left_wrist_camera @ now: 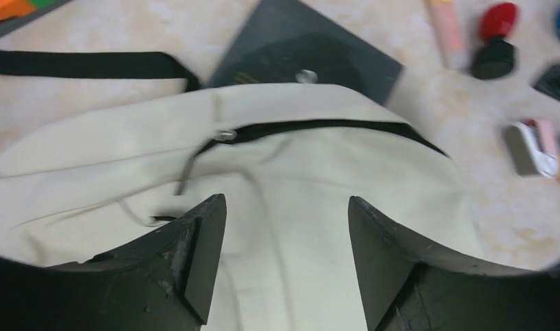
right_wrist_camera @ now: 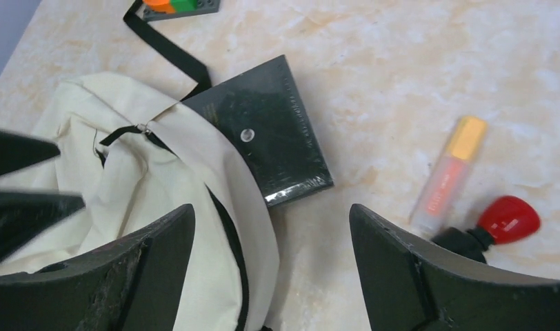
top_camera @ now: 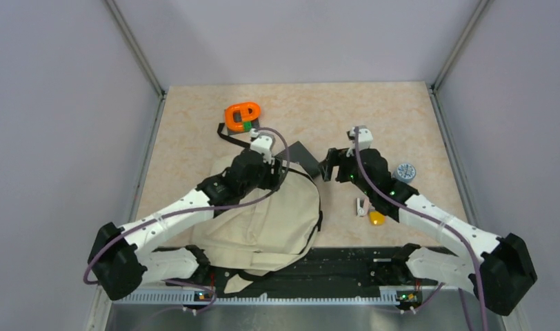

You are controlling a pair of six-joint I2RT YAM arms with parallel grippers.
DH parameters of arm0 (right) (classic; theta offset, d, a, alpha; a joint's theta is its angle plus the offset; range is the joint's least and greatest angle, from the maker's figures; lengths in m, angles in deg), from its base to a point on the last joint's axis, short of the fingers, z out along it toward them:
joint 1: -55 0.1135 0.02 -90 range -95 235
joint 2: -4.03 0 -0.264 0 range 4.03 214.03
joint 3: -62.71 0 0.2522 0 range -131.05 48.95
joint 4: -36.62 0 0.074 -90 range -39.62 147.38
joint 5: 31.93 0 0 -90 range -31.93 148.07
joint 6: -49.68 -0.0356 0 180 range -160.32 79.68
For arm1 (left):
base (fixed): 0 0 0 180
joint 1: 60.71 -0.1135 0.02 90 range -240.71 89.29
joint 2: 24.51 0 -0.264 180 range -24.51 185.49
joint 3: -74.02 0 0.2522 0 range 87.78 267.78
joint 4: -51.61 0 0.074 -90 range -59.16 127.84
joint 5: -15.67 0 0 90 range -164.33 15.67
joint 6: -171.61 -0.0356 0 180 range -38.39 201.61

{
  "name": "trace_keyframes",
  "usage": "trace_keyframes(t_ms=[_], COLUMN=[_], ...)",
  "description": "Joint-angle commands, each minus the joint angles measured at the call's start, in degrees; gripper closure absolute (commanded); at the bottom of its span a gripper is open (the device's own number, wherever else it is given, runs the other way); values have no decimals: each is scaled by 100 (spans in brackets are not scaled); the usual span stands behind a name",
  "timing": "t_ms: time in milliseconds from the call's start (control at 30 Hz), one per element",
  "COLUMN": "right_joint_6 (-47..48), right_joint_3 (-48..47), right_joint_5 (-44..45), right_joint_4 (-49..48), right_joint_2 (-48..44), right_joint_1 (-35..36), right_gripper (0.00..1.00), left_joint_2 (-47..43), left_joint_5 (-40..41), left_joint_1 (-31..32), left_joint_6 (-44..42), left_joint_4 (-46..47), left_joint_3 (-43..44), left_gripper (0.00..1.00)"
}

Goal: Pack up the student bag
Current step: Unzip the student bag at the center of the board.

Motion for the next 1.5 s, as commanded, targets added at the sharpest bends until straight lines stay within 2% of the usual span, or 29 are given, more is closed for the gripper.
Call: trace_keyframes(t_ms=[0, 133, 267, 433, 467, 600, 800, 867, 1000, 1233, 1367, 1467], right_joint_6=[-241, -367, -380, -380, -369, -359, -326, -303, -222, -500, -832, -957], right_joint_3=[318, 668, 840, 958, 973, 1021, 1094, 1095, 1102, 1426, 1680, 1621], right_joint_5=[610, 1228, 1434, 1416, 1418, 1405, 1272, 1241, 923, -531, -933, -864], right_joint_4=[668, 952, 1154, 1215, 1213, 1213, 1145, 1160, 1213, 863, 83, -472], right_joint_2=[-686, -1156, -1445, -1711, -1739, -1790, -1766, -1781, -1811, -1614, -1195, -711], right_joint_1=[-161, -239, -244, -248, -242, -248, -248, -247, -246, -223, 140, 637], right_gripper=[18, 16, 15, 15, 15, 15, 15, 17, 20, 22, 23, 23], left_joint_2=[-108, 223, 915, 1665, 1768, 2154, 2436, 2524, 2429, 1809, 1336, 936], left_joint_5=[223, 323, 419, 235, 291, 1036, 1425, 1708, 1952, 2225, 1999, 1856], left_joint_1=[932, 1767, 2364, 2627, 2700, 2919, 2996, 3007, 3008, 2877, 2545, 2274], left_joint_6=[859, 1590, 1921, 2040, 2008, 1861, 1800, 1874, 1915, 1954, 1973, 1932], left_joint_4=[252, 669, 825, 967, 890, 168, -246, -570, -687, -582, -512, -531], left_joint_3=[-127, -263, -54, 215, 298, 807, 959, 1048, 962, 596, 295, 118], left_gripper=[30, 31, 29, 28, 25, 23, 23, 28, 55, 87, 100, 100])
